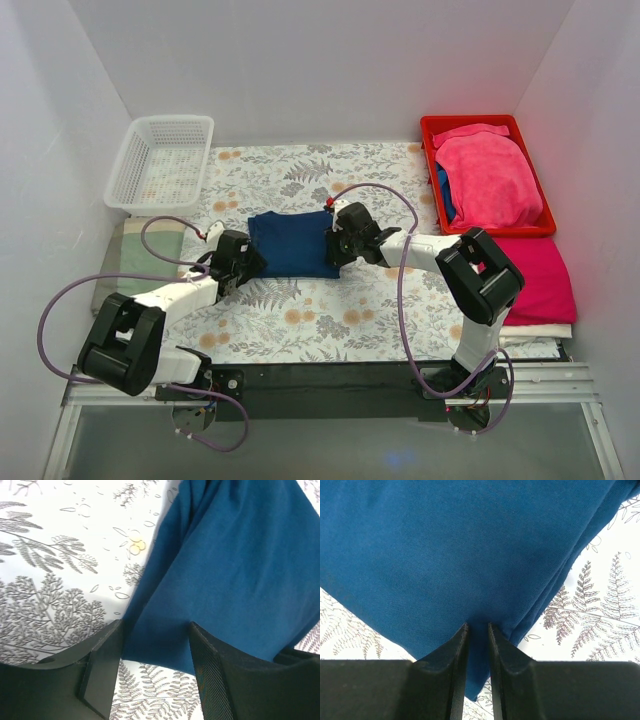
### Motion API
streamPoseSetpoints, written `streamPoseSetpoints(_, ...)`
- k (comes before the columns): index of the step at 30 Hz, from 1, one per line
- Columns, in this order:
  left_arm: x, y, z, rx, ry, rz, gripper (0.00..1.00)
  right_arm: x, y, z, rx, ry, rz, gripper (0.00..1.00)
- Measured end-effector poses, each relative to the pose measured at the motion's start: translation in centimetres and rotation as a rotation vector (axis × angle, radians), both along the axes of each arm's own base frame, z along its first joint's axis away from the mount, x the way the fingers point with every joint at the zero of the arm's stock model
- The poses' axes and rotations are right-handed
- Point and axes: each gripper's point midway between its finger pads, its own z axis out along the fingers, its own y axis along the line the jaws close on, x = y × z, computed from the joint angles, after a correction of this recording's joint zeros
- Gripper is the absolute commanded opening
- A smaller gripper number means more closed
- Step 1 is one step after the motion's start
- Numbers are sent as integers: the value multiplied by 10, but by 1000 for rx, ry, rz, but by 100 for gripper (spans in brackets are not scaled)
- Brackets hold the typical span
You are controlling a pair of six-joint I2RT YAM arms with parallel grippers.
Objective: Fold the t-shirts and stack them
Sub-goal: Put the neatly folded tshirt into the corner of the board with the right arm
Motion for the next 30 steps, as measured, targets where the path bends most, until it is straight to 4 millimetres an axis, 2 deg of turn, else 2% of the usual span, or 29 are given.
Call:
streamPoseSetpoints(4,-2,6,-1,20,24,33,53,1,0,1,0,-4,-5,27)
streamPoseSetpoints(9,-2,12,9,56,37,46,54,0,-2,5,-9,-16,6,36)
streamPoseSetpoints(12,8,13,36,59,-23,54,57,-2,-5,15,-17,-35,20,42)
streamPoseSetpoints(16,30,13,80,49,-142,80,63,3,-7,43,-3,-97,22,61)
streamPoseSetpoints(18,38,13,86,62,-157,91,67,8,-6,63,17,-147,14,62)
streamPoseSetpoints(20,47,13,80,92,-137,91,68,12,-7,80,33,-190,6,62)
streamPoseSetpoints(22,53,12,63,124,-98,76,69,13,-8,92,45,-218,0,62)
streamPoseSetpoints(25,56,10,33,161,-31,33,69,16,-11,100,43,-246,-15,63)
streamPoseSetpoints(26,57,10,28,165,-25,21,69,18,-13,102,38,-253,-22,63)
streamPoseSetpoints(30,67,9,23,157,-37,-6,69,19,-23,100,7,-278,-33,78)
